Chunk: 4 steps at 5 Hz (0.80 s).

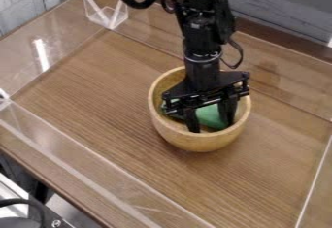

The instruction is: Remove the green block from inside the brown bowl and put it on the table

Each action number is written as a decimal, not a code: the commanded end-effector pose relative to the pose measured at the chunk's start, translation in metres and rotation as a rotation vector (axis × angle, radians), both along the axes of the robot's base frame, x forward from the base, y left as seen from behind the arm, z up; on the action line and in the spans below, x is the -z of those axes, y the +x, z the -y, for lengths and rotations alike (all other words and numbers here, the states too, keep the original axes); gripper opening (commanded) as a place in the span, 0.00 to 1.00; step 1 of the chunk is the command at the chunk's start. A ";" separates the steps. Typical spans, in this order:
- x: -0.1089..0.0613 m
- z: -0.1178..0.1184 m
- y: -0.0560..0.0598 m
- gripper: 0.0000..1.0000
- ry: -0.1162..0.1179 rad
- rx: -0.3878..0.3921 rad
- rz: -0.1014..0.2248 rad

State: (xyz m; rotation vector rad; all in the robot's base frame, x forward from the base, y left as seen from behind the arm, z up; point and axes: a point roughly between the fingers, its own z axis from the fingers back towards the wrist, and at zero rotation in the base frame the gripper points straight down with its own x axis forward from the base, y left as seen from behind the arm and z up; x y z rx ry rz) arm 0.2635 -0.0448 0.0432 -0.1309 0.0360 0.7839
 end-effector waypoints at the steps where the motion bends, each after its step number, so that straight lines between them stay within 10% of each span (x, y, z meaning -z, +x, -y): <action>1: -0.006 0.002 0.004 0.00 -0.005 0.011 0.008; 4: -0.015 0.006 0.005 0.00 -0.031 0.022 -0.013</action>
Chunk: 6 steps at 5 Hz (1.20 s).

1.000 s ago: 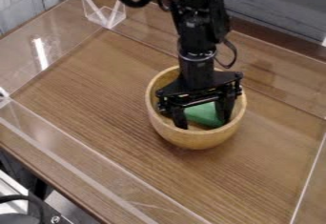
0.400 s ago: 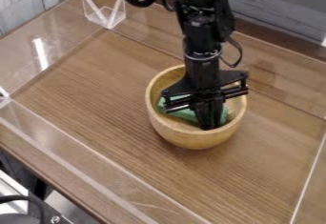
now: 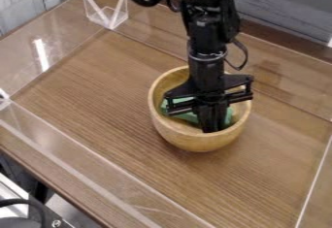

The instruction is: Remove the green block from inside the brown bowl and put it on the table

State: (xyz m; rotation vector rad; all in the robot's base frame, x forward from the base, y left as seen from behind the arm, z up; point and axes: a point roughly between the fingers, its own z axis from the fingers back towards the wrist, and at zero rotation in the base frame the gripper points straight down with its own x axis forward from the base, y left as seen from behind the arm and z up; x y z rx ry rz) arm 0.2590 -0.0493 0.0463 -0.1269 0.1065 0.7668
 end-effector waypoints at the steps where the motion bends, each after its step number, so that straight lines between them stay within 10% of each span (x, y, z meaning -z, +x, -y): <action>1: -0.015 0.003 0.010 0.00 -0.019 0.005 0.044; 6: -0.039 0.010 0.015 0.00 -0.079 0.052 0.042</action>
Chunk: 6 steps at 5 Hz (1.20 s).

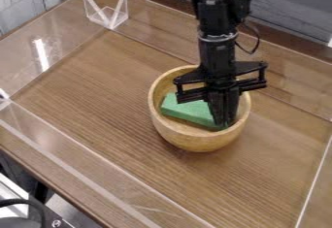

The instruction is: Remove the green block from inside the brown bowl and put it on the table

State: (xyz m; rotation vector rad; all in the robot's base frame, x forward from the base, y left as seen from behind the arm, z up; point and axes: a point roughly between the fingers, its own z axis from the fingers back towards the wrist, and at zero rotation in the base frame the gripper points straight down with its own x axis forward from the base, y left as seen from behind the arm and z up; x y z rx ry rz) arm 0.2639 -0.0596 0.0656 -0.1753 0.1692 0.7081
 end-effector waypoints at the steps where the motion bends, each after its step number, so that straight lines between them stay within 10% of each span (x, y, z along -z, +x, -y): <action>1: -0.032 0.001 0.012 0.00 -0.038 0.012 0.091; 3: -0.088 -0.004 0.024 0.00 -0.123 0.047 0.184; 4: -0.087 -0.016 0.022 0.00 -0.131 0.055 0.188; 5: -0.085 -0.029 0.020 1.00 -0.136 0.059 0.195; 6: -0.078 -0.038 0.015 1.00 -0.141 0.055 0.195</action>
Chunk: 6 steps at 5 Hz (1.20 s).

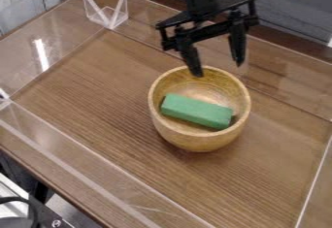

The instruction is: Remove the green block from inside the brown bowl and put it on the table

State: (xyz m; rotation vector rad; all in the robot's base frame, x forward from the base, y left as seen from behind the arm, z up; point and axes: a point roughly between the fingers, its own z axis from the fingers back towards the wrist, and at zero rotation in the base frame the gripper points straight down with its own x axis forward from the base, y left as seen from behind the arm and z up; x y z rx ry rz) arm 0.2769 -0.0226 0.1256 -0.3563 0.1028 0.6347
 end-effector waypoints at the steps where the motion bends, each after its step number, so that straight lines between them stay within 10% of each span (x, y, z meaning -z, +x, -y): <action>1: 0.002 -0.006 -0.008 1.00 0.001 -0.121 0.076; 6: 0.068 0.004 -0.010 1.00 0.008 -0.240 0.060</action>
